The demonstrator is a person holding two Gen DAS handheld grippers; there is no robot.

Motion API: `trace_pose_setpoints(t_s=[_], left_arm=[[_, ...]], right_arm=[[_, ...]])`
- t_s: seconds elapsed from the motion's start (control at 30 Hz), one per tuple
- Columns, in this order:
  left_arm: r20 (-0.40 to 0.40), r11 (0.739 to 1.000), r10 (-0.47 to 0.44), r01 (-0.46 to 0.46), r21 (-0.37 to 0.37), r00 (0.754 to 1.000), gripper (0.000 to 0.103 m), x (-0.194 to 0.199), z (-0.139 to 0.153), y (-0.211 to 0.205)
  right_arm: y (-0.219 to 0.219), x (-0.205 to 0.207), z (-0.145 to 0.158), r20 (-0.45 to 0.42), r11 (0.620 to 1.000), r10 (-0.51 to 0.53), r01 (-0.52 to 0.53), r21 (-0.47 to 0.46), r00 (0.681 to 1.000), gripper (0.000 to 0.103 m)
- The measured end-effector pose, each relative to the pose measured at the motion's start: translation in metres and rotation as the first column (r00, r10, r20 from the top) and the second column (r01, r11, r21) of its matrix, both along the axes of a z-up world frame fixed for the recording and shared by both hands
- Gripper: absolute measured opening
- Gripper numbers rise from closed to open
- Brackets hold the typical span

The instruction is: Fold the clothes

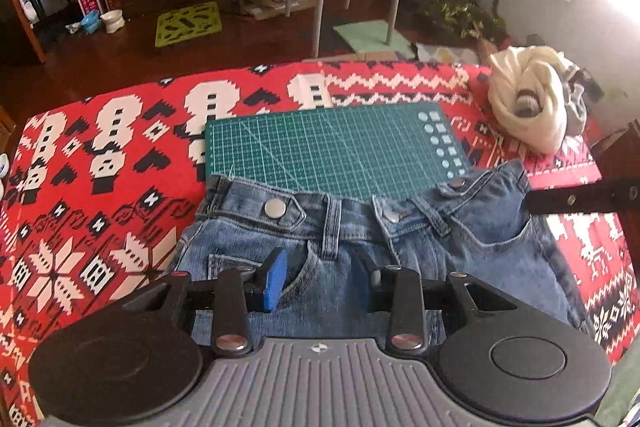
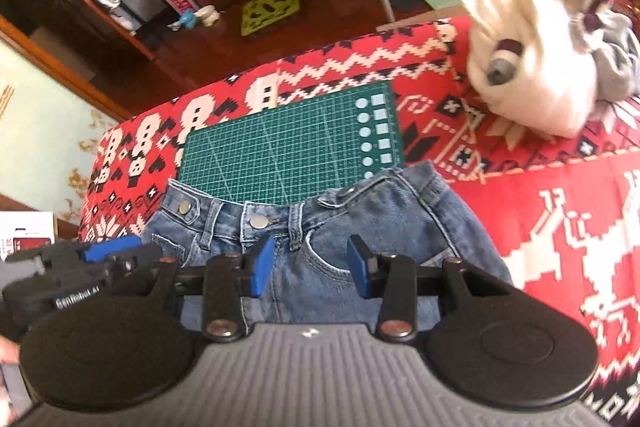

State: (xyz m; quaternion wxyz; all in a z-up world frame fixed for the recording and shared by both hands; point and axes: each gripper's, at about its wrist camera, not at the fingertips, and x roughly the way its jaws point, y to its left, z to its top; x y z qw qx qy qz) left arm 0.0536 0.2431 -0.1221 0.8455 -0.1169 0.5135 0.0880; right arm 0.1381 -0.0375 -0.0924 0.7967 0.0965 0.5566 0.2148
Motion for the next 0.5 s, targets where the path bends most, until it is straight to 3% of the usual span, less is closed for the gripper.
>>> trace_pose_setpoints(t_s=[0.2,0.33,0.5], left_arm=[[-0.014,0.997,0.074,-0.074,-0.004,0.997,0.036,0.012,-0.007,0.035],[-0.016,0.994,0.105,-0.105,0.011,0.994,0.045,0.027,-0.014,0.066],[-0.059,0.996,0.090,-0.091,-0.004,0.994,0.050,0.045,-0.025,0.092]], right_arm=[[-0.001,0.023,0.005,0.046,0.994,-0.004,0.009,-0.111,0.999,0.044],[-0.007,0.057,-0.001,0.049,0.989,-0.053,0.059,-0.137,0.997,0.044],[-0.013,0.107,-0.027,-0.092,0.985,-0.107,0.093,-0.147,0.990,0.053]])
